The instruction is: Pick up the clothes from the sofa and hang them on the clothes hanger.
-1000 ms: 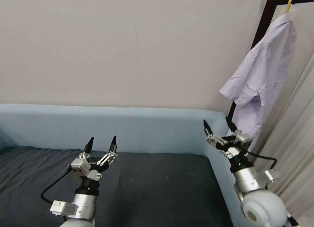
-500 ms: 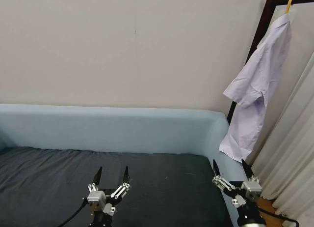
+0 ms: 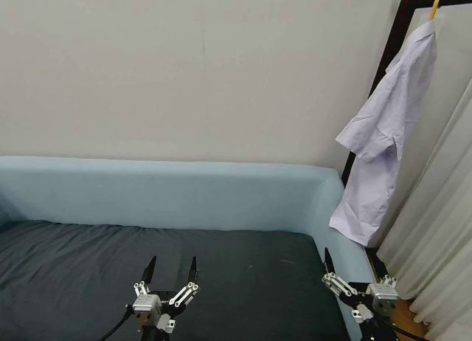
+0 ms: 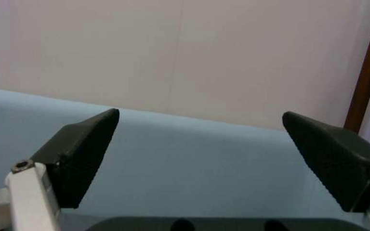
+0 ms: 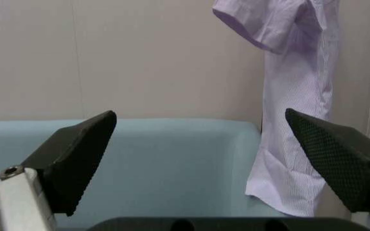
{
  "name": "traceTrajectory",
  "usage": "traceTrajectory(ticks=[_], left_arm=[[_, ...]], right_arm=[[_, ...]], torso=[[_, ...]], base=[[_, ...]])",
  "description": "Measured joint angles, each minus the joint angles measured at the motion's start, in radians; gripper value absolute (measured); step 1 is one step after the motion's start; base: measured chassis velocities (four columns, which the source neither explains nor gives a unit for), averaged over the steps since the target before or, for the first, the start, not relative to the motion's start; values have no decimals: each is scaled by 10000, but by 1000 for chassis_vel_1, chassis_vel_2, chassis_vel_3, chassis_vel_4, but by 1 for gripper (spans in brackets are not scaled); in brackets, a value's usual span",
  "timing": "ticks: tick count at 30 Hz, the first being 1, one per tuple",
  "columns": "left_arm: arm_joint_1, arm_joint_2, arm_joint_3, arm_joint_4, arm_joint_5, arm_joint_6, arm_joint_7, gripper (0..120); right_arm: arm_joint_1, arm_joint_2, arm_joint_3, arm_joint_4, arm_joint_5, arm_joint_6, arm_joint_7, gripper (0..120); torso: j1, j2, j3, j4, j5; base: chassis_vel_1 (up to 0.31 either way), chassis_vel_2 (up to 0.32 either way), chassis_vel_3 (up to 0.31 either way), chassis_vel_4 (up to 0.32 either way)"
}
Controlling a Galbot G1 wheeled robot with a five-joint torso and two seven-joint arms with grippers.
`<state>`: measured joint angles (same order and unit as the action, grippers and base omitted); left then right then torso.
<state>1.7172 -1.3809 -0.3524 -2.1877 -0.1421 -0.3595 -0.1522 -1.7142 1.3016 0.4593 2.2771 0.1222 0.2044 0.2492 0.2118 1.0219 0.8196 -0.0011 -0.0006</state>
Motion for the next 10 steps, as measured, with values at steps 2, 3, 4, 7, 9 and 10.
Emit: traceTrajectory(ticks=[2, 3, 4, 7, 9, 10], left_arm=[[-2, 1, -1, 0, -4, -1, 0, 100], [-6, 3, -1, 1, -8, -2, 1, 100], [-8, 4, -1, 2, -12, -3, 3, 100], [-10, 5, -1, 4, -17, -6, 3, 100], [-14, 7, -1, 7, -22, -8, 6, 100], [-16, 9, -1, 8, -24, -9, 7, 100]], right_arm=[[4, -3, -1, -3, 4, 1, 0, 100], [7, -6, -3, -5, 8, 1, 0, 100], [12, -8, -5, -8, 11, 2, -1, 100], [18, -12, -6, -12, 14, 3, -2, 100], [27, -17, -10, -18, 22, 5, -3, 100], [30, -19, -11, -21, 24, 6, -4, 100]], torso=[[0, 0, -1, 0, 0], [0, 0, 0, 0, 0], [0, 0, -1, 0, 0], [0, 0, -1, 0, 0], [0, 0, 0, 0, 0], [0, 0, 0, 0, 0]], base=[[0, 0, 0, 0], [0, 0, 0, 0], [0, 0, 0, 0], [0, 0, 0, 0], [0, 0, 0, 0], [0, 0, 0, 0]])
